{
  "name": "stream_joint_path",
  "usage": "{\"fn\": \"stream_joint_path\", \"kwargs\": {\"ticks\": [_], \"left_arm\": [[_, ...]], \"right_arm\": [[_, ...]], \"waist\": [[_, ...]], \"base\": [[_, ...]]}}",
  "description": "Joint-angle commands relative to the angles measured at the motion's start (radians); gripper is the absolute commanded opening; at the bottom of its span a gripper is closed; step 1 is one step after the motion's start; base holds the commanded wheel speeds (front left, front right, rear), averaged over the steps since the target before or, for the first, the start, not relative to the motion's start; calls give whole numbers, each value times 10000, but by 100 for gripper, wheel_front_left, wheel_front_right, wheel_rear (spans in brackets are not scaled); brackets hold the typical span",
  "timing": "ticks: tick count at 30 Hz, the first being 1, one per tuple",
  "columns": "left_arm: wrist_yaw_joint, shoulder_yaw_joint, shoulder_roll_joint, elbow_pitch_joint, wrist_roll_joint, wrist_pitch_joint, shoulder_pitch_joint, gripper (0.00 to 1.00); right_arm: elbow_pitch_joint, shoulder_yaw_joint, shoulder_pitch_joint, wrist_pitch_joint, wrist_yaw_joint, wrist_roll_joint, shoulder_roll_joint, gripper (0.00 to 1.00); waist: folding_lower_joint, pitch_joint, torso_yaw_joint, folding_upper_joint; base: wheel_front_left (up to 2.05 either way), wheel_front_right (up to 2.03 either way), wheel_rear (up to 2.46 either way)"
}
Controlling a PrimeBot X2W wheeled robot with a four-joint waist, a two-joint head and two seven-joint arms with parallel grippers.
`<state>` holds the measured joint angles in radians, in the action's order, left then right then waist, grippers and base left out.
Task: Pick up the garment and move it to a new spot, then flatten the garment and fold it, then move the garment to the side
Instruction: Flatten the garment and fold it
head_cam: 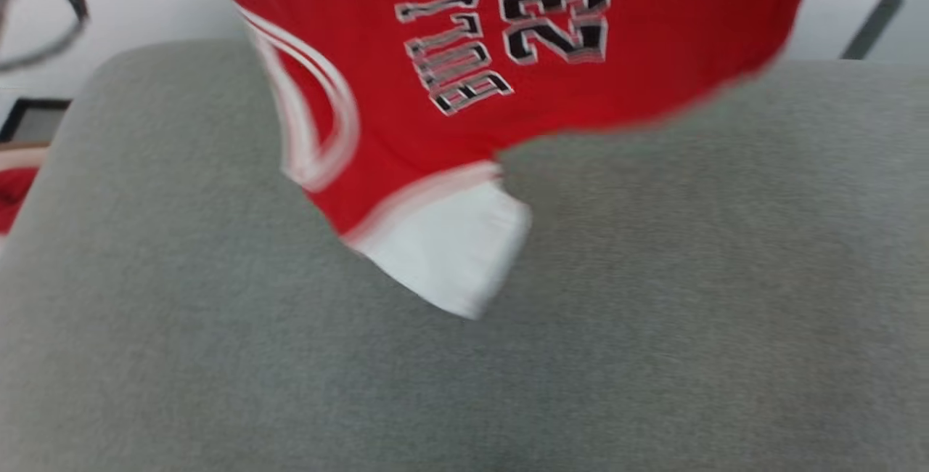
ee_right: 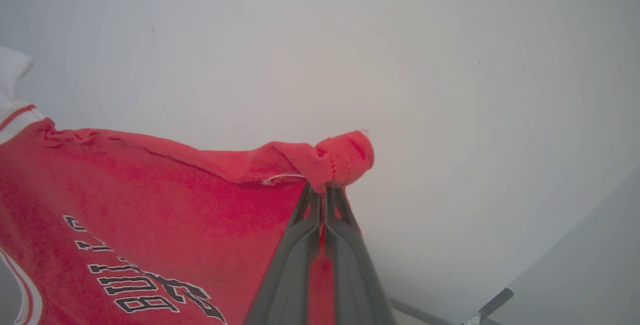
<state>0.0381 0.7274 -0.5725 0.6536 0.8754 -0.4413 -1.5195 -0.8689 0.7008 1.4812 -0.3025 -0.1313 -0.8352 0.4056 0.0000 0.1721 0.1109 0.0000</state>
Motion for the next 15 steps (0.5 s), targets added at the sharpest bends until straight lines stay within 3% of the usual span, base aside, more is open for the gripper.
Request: {"fn": "stream_joint_path", "kwargs": {"ticks": [1, 8, 15], "left_arm": [[78, -33, 86, 367, -130, 205, -375, 0], [334, 8, 585, 2217, -706, 1450, -1931, 0], [572, 137, 815, 3411, -1163, 2374, -3421, 0]], "right_arm": [[-169, -71, 211, 277, 11, 142, -137, 0], [-916, -125, 808, 1247, 11, 250, -630, 0], [-1119, -102, 1572, 2008, 11, 324, -598, 0]], "waist": [[0, -255, -489, 0], [0, -101, -944, 0], [0, 826, -1253, 0]], "base": [[0, 0, 0], [0, 0, 0], [0, 0, 0]]}}
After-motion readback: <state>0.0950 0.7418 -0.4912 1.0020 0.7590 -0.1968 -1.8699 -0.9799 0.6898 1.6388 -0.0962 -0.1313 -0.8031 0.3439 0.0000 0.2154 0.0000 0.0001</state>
